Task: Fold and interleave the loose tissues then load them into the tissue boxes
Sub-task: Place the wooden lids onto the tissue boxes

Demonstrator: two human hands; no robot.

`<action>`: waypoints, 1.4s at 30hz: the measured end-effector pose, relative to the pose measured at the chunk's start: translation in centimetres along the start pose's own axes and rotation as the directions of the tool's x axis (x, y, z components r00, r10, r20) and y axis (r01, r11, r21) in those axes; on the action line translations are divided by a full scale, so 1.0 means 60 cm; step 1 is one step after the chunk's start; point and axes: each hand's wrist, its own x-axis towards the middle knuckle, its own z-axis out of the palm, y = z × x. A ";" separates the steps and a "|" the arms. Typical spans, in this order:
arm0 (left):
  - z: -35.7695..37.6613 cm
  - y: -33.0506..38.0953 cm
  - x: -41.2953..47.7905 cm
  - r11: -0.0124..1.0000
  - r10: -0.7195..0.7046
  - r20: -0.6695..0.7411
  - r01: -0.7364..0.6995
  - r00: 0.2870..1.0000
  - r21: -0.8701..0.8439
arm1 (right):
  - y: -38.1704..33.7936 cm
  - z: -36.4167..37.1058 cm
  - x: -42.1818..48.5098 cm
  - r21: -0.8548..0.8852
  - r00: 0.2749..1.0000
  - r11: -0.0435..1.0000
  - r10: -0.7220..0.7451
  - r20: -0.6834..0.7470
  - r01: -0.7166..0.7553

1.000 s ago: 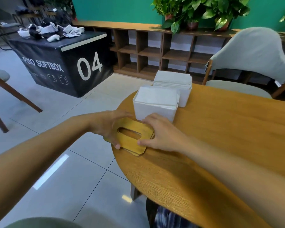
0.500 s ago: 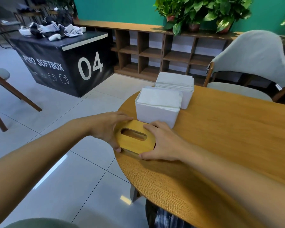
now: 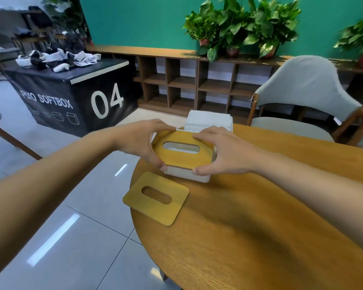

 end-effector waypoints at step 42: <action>0.114 -0.029 0.092 0.992 0.071 -0.152 -0.086 0.986 -0.096 | 0.130 0.009 0.039 0.000 0.970 1.000 -0.002 0.244 0.002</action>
